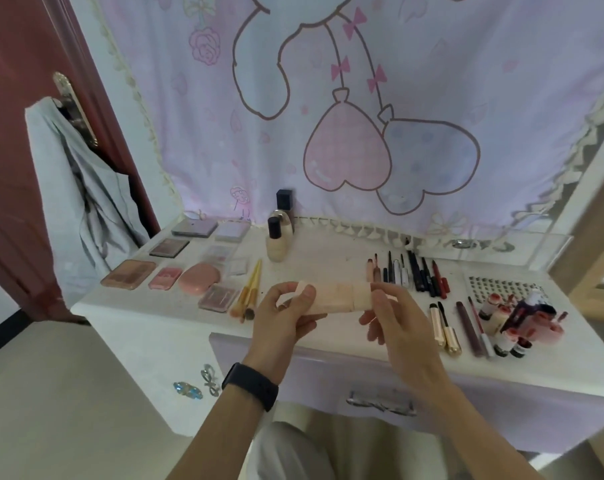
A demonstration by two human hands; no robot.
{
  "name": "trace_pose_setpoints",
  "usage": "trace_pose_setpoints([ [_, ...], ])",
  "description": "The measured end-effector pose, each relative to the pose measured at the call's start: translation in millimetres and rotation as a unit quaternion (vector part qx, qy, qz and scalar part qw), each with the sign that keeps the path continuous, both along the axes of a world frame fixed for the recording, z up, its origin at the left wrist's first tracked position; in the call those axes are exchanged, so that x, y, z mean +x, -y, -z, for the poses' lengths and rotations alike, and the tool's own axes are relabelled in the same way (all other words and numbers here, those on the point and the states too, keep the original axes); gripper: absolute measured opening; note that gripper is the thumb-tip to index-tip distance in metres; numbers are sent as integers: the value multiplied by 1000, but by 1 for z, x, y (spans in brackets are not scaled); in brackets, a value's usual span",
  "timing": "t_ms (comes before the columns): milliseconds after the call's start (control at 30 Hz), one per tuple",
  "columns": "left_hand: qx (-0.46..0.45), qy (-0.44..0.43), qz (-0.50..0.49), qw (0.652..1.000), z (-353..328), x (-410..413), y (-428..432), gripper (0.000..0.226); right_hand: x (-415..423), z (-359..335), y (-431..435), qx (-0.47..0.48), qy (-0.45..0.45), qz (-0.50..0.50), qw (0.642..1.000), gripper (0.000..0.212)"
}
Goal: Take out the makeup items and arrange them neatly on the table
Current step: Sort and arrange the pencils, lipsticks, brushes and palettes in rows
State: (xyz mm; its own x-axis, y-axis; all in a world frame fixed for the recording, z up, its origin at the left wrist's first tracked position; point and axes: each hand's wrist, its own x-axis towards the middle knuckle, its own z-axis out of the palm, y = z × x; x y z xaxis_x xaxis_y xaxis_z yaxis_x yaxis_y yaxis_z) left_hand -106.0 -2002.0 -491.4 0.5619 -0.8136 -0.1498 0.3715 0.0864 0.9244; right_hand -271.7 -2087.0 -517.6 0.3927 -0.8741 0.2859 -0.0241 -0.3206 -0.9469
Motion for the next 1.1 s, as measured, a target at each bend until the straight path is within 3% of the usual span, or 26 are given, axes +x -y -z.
trace_pose_setpoints([
  [100,0,-7,30,1000,4,-16,-2,29,-16,-9,-4,57,28,-4,998,16],
  [200,1,21,58,998,8,-28,-4,32,-30,-8,-6,89,23,-17,996,22],
  [267,1,100,68,993,11,-37,-2,32,-36,-5,-7,120,32,10,992,26],
  [333,-15,265,73,961,16,-45,-2,36,-40,-1,-7,170,50,24,984,32],
  [400,-33,472,89,877,18,-48,-2,45,-43,3,-8,208,61,19,976,36],
  [467,-37,663,70,745,18,-47,0,46,-47,4,-8,247,83,2,965,37],
  [533,-70,765,15,640,14,-43,4,40,-49,3,-6,258,84,-14,962,37],
  [567,-86,785,2,614,12,-42,6,39,-50,2,-6,249,76,-21,965,37],
  [600,-92,786,5,611,10,-41,8,38,-50,1,-5,231,67,-26,970,37],
  [767,11,674,100,732,1,-38,11,49,-55,-4,0,76,-17,-16,997,29],
  [867,29,603,145,784,-1,-31,15,47,-63,-7,5,39,-39,-44,997,23],
  [1033,43,586,166,792,0,-27,18,38,-71,-7,9,102,-13,-100,990,34],
  [1100,43,583,174,793,1,-27,19,37,-71,-8,10,122,7,-93,988,26],
])
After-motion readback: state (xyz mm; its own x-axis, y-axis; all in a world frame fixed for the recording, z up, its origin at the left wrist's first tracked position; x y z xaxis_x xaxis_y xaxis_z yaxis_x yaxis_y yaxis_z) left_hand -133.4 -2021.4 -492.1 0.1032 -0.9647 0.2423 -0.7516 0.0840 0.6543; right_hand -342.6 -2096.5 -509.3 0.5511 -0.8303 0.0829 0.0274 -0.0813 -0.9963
